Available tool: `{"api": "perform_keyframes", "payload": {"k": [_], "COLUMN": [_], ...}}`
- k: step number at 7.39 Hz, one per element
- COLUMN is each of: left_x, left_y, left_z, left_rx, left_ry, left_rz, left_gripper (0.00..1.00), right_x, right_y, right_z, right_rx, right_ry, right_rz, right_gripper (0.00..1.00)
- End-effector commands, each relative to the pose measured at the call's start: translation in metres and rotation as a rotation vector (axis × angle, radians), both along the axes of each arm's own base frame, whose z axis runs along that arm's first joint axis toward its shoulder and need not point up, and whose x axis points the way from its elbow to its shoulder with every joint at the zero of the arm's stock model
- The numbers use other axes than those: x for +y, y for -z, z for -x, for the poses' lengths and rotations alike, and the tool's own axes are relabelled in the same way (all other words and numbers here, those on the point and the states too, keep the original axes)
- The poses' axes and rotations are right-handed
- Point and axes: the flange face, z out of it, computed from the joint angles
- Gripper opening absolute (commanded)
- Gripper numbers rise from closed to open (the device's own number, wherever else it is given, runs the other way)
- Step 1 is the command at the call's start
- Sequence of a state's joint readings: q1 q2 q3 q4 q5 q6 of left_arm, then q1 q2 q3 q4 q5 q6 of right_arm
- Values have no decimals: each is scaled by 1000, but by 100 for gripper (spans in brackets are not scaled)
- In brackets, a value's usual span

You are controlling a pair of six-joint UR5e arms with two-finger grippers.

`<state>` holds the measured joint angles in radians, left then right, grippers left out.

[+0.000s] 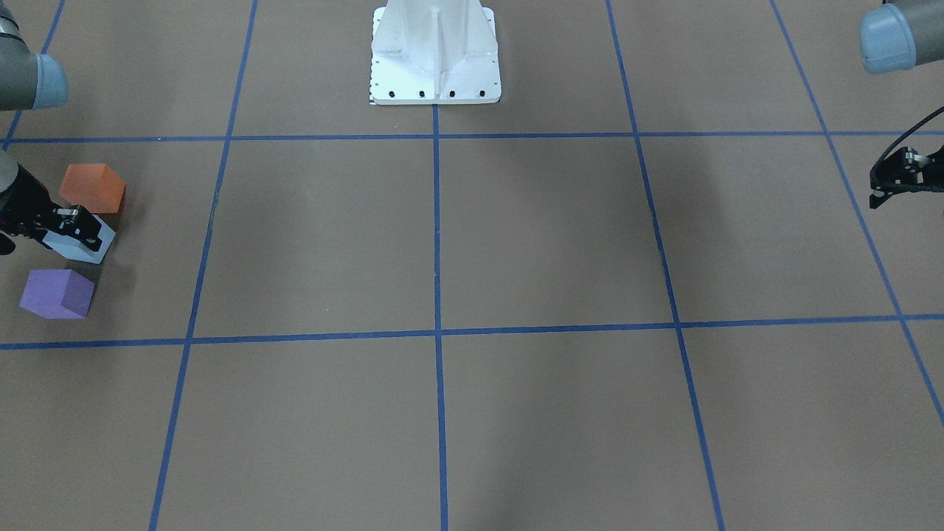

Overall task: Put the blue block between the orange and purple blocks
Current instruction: 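Open the right gripper and lift it away from the light blue cube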

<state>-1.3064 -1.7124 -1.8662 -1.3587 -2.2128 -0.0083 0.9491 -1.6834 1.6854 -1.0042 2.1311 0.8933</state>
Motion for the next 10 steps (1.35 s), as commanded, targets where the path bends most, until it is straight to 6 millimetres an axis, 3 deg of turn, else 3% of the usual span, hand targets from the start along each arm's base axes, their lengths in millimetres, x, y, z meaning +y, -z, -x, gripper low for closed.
{"api": "perform_keyframes", "payload": {"k": [1, 2, 4, 5, 6, 7, 8, 9, 10], "left_x": [1, -1, 5, 8, 12, 11, 11, 12, 13], "left_y": [2, 1, -11, -15, -34, -69, -96, -107, -108], "left_z": [8, 29, 56, 62, 80, 114, 133, 142, 140], "left_rx": [2, 6, 76, 75, 68, 65, 64, 66, 108], "left_ry": [13, 37, 12, 19, -3, -13, -14, 3, 12], "left_rz": [0, -10, -14, -10, -23, -22, -3, 17, 36], "left_gripper": [100, 100, 100, 100, 100, 100, 100, 100, 100], "right_x": [3, 4, 24, 22, 17, 15, 14, 8, -10], "right_y": [0, 12, 31, 34, 33, 28, 17, 11, 22], "right_z": [-4, -11, -68, -100, -144, -177, -203, -225, -245], "right_rx": [-3, -21, -40, -101, -153, -147, -109, -72, -51], "right_ry": [36, 28, -18, -48, -61, -65, -38, 13, 42], "right_rz": [-40, -55, -91, -60, -76, -88, -105, -111, -112], "right_gripper": [100, 100, 100, 100, 100, 100, 100, 100, 100]}}
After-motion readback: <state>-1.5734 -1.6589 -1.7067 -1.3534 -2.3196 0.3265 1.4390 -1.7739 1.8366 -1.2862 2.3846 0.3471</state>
